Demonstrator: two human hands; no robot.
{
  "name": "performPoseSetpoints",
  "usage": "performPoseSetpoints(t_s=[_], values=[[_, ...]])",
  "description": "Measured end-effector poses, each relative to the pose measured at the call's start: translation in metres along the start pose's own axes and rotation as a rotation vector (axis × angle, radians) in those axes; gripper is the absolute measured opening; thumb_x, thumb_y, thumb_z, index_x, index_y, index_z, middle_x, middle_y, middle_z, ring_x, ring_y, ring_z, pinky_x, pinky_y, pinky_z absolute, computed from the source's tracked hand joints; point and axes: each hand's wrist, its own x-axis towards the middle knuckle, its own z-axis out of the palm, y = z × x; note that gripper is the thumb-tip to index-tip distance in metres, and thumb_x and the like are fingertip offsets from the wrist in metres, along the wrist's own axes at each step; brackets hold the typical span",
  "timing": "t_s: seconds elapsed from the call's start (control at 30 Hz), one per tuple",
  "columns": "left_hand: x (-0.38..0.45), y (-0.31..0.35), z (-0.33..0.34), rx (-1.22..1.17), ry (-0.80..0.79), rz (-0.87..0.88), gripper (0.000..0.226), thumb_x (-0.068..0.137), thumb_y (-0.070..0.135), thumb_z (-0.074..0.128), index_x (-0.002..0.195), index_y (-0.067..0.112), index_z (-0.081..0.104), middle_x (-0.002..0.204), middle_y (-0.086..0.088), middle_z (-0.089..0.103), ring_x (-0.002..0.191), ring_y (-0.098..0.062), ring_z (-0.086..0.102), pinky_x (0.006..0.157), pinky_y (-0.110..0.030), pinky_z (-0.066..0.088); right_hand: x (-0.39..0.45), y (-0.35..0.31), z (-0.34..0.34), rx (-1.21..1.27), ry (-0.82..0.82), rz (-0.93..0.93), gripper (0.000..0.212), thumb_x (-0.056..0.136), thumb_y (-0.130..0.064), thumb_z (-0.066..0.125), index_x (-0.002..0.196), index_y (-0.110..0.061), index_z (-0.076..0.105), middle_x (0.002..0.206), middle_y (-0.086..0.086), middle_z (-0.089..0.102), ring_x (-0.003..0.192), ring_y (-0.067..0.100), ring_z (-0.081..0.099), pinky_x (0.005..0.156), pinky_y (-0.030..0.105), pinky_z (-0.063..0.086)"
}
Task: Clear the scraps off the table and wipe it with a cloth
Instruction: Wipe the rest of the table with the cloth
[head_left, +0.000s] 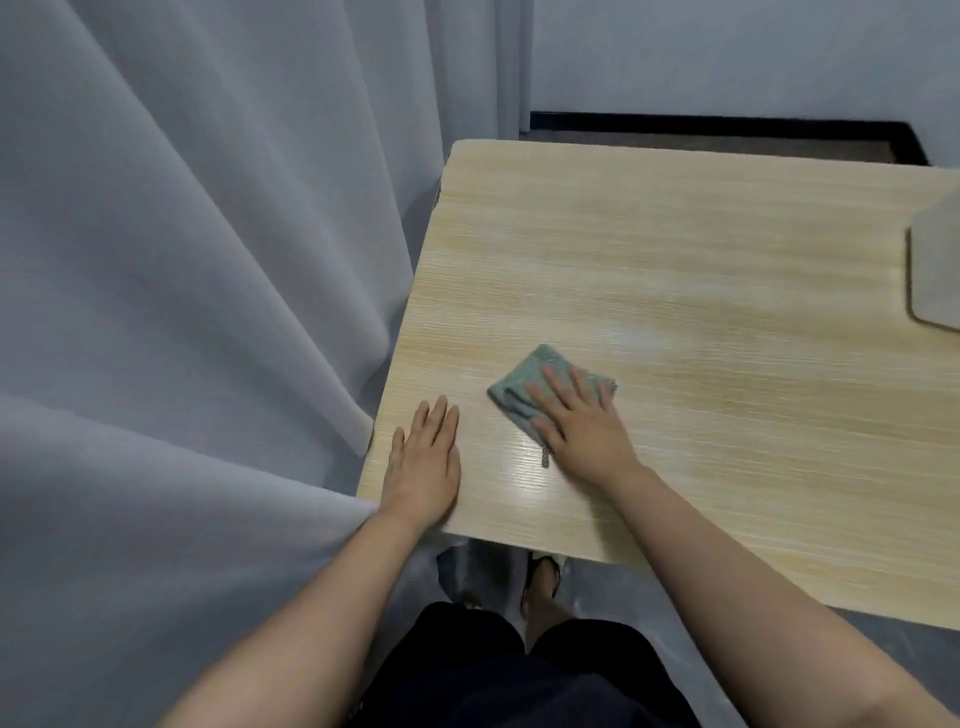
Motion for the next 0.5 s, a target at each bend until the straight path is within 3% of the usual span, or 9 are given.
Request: performPoseSetpoints(t_s=[0.13,0.2,0.27,0.33,0.37,0.43,0.5], values=[[0.018,0.008,-0.004,0.029,-0.026,0.034,0.053,0.101,0.027,0.024,0.151,0.022,0.008,0.158,0.01,-0.004,0.145,-0.011,-0.008,0.117,-0.036,0.0,0.018,0.008,-0.014,0.039,0.061,0.246,0.051,0.101,-0.041,0.027,0.149,-0.032,0.013,0.158,-0.004,0.0,0.145,0.022,-0.012,0.113,0.042,-0.014],[0.023,0.009,-0.003,0.03,-0.033,-0.002,0.052,0.101,0.026,0.023,0.151,0.022,0.007,0.158,0.01,-0.004,0.145,-0.012,-0.009,0.117,-0.037,0.0,0.019,-0.009,-0.012,-0.003,0.052,0.107,0.061,0.097,-0.033,0.045,0.149,-0.029,0.013,0.158,0.004,0.005,0.144,0.029,-0.01,0.113,0.05,-0.008],[0.023,0.008,-0.002,0.022,-0.03,-0.015,0.053,0.101,0.026,0.024,0.151,0.021,0.006,0.158,0.011,-0.004,0.145,-0.01,-0.009,0.118,-0.037,0.0,0.015,-0.028,-0.005,-0.023,-0.003,-0.239,0.063,0.091,-0.033,0.056,0.145,-0.026,0.023,0.154,0.007,0.025,0.143,0.034,0.008,0.113,0.055,0.004],[0.02,0.005,0.001,-0.015,-0.007,-0.014,0.054,0.1,0.029,0.023,0.151,0.02,0.008,0.158,0.011,0.0,0.145,-0.008,-0.007,0.118,-0.035,0.001,0.016,-0.03,0.002,-0.049,-0.098,-0.395,0.044,0.095,-0.041,0.037,0.137,-0.029,0.045,0.147,0.0,0.039,0.139,0.031,0.028,0.114,0.047,0.006],[0.019,0.003,0.001,-0.023,-0.002,-0.01,0.055,0.099,0.034,0.019,0.151,0.02,0.009,0.158,0.012,0.0,0.144,-0.006,-0.007,0.117,-0.034,0.001,0.022,-0.024,0.004,-0.071,-0.114,-0.411,0.046,0.095,-0.045,0.028,0.134,-0.031,0.049,0.145,-0.003,0.042,0.138,0.028,0.032,0.113,0.044,0.006],[0.019,-0.001,0.001,0.009,-0.016,0.0,0.056,0.097,0.038,0.015,0.151,0.021,0.008,0.158,0.013,-0.001,0.144,-0.006,-0.008,0.117,-0.034,-0.001,0.034,-0.01,-0.004,-0.073,-0.109,-0.403,0.052,0.094,-0.049,0.019,0.139,-0.033,0.042,0.151,-0.006,0.031,0.143,0.023,0.02,0.115,0.04,-0.001],[0.02,-0.003,-0.002,0.045,-0.037,0.004,0.053,0.101,0.033,0.022,0.151,0.021,0.007,0.158,0.012,-0.003,0.144,-0.007,-0.009,0.116,-0.034,-0.003,0.05,0.008,-0.015,-0.024,-0.065,-0.276,0.052,0.097,-0.048,0.016,0.146,-0.034,0.026,0.157,-0.007,0.014,0.146,0.02,0.001,0.116,0.04,-0.007]])
